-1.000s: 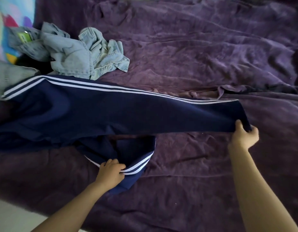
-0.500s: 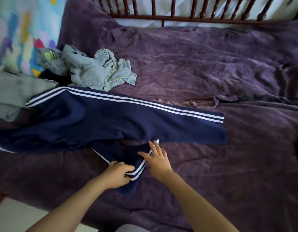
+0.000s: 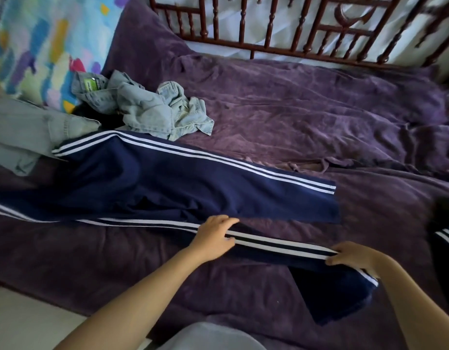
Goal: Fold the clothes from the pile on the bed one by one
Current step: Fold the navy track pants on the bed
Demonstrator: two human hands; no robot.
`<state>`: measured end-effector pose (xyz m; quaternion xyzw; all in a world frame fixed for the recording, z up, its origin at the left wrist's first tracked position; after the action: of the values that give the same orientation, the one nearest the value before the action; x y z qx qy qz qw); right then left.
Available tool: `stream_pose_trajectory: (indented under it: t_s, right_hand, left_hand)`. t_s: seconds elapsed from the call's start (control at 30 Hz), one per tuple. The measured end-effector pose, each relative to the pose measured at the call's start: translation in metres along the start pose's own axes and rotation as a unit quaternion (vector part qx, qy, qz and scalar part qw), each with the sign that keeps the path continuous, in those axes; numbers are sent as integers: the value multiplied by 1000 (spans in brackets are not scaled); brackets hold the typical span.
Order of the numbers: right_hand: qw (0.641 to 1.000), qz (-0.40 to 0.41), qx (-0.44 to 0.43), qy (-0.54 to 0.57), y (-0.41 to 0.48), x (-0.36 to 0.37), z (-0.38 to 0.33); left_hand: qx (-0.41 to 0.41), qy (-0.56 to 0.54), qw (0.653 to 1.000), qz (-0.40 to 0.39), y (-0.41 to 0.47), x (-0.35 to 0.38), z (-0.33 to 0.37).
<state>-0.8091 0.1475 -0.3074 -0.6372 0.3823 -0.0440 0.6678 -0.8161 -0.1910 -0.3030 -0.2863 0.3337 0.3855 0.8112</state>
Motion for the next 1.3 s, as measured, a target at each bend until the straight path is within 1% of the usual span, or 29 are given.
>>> stream_pose_trajectory:
  t_s: [0.03, 0.1, 0.13, 0.17, 0.23, 0.27, 0.33, 0.4, 0.47, 0.53, 0.67, 0.73, 0.8, 0.9, 1.03, 1.17, 1.3]
  right_hand:
    - [998, 13, 35, 45, 4, 4, 9]
    - [988, 78, 71, 116, 12, 14, 15]
    - [981, 122, 80, 130, 18, 20, 13]
    - [976, 161, 86, 115, 24, 27, 11]
    - [971, 208, 120, -23, 27, 48, 0]
    - [963, 212, 132, -101, 26, 61, -5]
    - [947, 182, 147, -221, 29, 89, -8]
    - [937, 164, 154, -268, 28, 110, -6]
    - [928, 177, 154, -290, 22, 120, 1]
    - [919, 210, 147, -299, 11, 121, 11]
    - [892, 317, 152, -284, -22, 110, 27]
    - [880, 359, 172, -261, -37, 106, 33]
    - [871, 378, 185, -252, -48, 108, 36]
    - [863, 405, 192, -234, -57, 114, 33]
    - [868, 430, 167, -183, -66, 118, 26]
    - [883, 405, 190, -145, -66, 118, 24]
    - [888, 402, 193, -108, -60, 121, 22]
  left_hand:
    - [-28, -8, 999, 13, -5, 4, -10]
    - [-87, -15, 996, 26, -24, 11, -35]
    - [-117, -12, 993, 25, -36, 15, -50]
    - [-149, -8, 989, 22, -50, 18, -65]
    - [-218, 1, 976, 10, -81, 22, -94]
    - [-253, 5, 967, 2, -96, 23, -108]
    - [-309, 6, 951, -18, -123, 25, -132]
    - [-335, 15, 941, -43, -143, 26, -151]
    - [-336, 39, 939, -56, -154, 24, -166]
    - [-321, 77, 942, -56, -155, 18, -181]
    - [-260, 180, 947, -57, -134, -1, -205]
    - [-246, 241, 935, -87, -122, -10, -217]
    - [-248, 295, 914, -129, -116, -15, -228]
    - [-249, 352, 891, -143, -122, -19, -242]
    - [-237, 363, 892, -129, -132, -31, -258]
    - [-274, 327, 895, -134, -142, -41, -282]
    - [-282, 320, 898, -112, -141, -46, -295]
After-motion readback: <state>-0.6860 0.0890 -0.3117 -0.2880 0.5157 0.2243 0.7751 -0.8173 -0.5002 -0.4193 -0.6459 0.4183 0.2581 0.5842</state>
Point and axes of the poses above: each hand's wrist, its own y-axis towards the middle knuckle, its own x-axis out of the palm, z = x × y, the point moved 1 cm from there along y, towards the middle knuckle, and after that the axes turned 15 degrees about x, right-handed, at the moved point
